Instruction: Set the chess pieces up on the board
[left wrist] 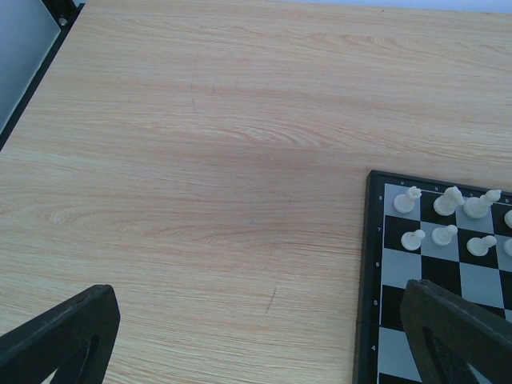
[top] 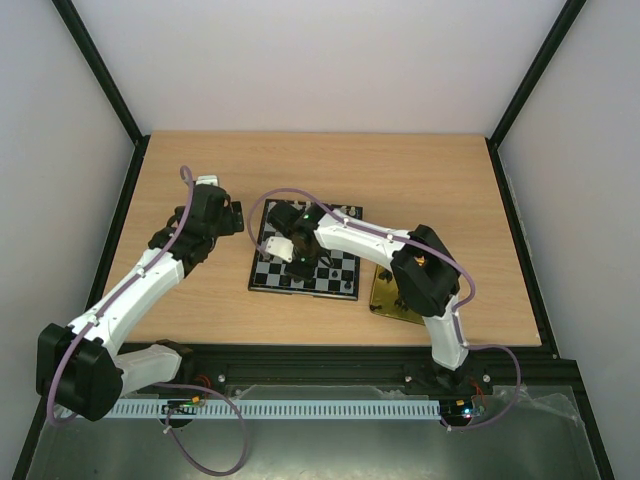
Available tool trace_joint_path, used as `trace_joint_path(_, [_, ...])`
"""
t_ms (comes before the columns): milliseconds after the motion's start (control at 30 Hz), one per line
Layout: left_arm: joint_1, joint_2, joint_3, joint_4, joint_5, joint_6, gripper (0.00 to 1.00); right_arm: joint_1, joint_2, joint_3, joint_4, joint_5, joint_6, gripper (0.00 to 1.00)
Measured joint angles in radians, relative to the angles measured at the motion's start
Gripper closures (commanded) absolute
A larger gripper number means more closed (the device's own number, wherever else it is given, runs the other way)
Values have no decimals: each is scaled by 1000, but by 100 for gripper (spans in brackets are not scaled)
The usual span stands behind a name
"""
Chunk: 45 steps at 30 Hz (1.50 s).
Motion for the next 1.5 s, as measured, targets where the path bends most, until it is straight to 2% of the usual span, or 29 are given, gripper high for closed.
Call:
trace_joint_path(500, [0,0,0,0,1,1,1,0,5,0,-25,-18,2,88])
trace_joint_path(833, [0,0,0,0,2,2,1,0,5,0,-25,-25,8,73])
trace_joint_path(1167, [0,0,0,0,5,5,1,0,2,-1,-25,-27,7,64])
trace_joint_path(1367, [0,0,0,0,11,6,1,-34,-105,-80,-29,-111,-4,63])
trace_joint_path(1500, [0,0,0,0,22,13,1,-130,-218,-160,-27,-164,-4,64])
